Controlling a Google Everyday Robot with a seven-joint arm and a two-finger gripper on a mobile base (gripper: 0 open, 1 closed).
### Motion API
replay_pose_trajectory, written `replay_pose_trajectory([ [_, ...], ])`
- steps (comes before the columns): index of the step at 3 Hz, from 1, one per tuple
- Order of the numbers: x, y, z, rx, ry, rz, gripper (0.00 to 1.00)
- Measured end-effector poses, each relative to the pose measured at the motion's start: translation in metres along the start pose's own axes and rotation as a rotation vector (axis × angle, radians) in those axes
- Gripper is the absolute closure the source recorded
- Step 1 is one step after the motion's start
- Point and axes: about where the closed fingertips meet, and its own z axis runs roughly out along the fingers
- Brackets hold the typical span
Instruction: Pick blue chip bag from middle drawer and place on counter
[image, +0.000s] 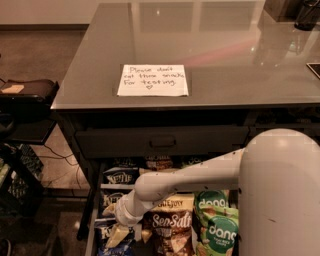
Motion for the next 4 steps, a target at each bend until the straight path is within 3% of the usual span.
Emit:
replay_pose_trajectory([
  [3,0.031,-0.007,0.012,-0.024,0.050,0.046,0.33],
  [4,0.038,-0.002,0.014,-0.034,0.063,0.066,0.51],
])
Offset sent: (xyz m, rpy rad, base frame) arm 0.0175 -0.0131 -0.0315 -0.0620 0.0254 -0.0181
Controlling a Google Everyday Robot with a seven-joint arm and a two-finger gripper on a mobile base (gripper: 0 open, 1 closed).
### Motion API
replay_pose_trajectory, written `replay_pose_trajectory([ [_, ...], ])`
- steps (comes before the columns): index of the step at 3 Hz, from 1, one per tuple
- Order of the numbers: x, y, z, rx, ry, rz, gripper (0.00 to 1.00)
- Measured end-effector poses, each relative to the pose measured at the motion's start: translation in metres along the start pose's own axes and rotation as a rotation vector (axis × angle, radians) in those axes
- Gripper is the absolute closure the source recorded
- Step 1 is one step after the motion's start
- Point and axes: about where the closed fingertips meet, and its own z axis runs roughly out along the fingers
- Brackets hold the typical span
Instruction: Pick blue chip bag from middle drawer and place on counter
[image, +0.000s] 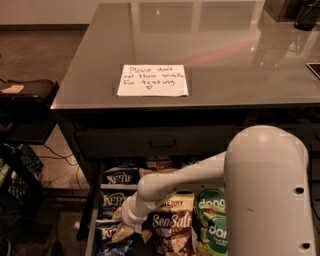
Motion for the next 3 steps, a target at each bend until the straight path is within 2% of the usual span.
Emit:
replay_pose_trajectory([
  [1,-0.001,0.003,0.002,-0.009,0.001,0.000,0.75],
  [2,-0.013,0.009,0.000,-0.017,-0.010,-0.020,0.98],
  [3,-0.031,0.011,-0.016,0.001,-0.023,-0.053,1.00],
])
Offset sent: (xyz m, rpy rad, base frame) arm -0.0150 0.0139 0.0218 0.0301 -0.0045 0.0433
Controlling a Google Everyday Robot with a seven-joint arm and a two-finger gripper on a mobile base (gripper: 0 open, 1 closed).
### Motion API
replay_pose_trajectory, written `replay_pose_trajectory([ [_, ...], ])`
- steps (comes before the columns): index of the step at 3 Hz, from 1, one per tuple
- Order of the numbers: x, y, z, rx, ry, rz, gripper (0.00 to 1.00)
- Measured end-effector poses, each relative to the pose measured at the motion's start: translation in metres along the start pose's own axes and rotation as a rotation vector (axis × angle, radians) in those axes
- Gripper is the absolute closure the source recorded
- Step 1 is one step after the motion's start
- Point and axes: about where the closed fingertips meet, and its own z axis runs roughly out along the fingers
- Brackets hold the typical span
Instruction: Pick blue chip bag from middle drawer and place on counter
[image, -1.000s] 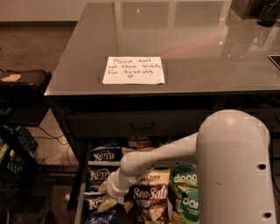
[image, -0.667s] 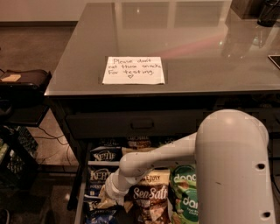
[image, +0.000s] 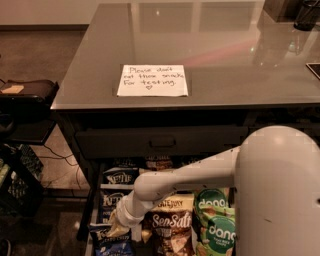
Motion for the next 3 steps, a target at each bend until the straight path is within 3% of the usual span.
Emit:
replay_pose_trajectory([
  [1,-0.021,-0.003,-0.033,0.050,-0.011,-0.039,1.00],
  [2,-0.045,-0.015,-0.093,0.118,0.035,-0.080,1.00],
  [3,-0.045,-0.015,-0.094,0.118,0.035,-0.080,1.00],
])
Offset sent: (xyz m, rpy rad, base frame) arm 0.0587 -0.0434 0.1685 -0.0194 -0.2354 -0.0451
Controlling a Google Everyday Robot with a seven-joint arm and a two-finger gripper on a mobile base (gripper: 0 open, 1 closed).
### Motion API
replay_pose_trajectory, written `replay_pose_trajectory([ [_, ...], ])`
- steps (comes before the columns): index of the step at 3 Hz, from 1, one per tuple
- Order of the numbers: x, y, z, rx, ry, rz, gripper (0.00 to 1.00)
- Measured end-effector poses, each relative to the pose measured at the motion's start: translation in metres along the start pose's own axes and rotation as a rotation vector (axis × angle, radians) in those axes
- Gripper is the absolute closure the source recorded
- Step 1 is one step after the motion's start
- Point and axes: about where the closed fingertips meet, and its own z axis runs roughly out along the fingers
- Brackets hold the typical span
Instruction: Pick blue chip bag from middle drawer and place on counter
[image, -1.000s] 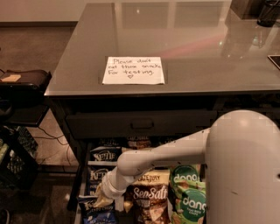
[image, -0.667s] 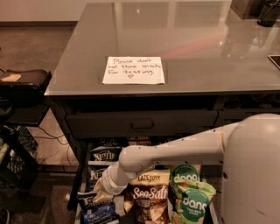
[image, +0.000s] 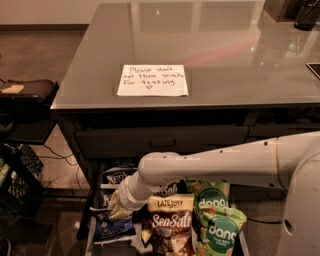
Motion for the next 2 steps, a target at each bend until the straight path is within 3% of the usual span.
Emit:
replay_pose_trajectory([
  [1,-0.017,-0.004,-0.029,0.051,-0.024,0.001,1.00],
  [2,-0.047,-0.004,-0.081,0.137,-0.034,-0.019,1.00],
])
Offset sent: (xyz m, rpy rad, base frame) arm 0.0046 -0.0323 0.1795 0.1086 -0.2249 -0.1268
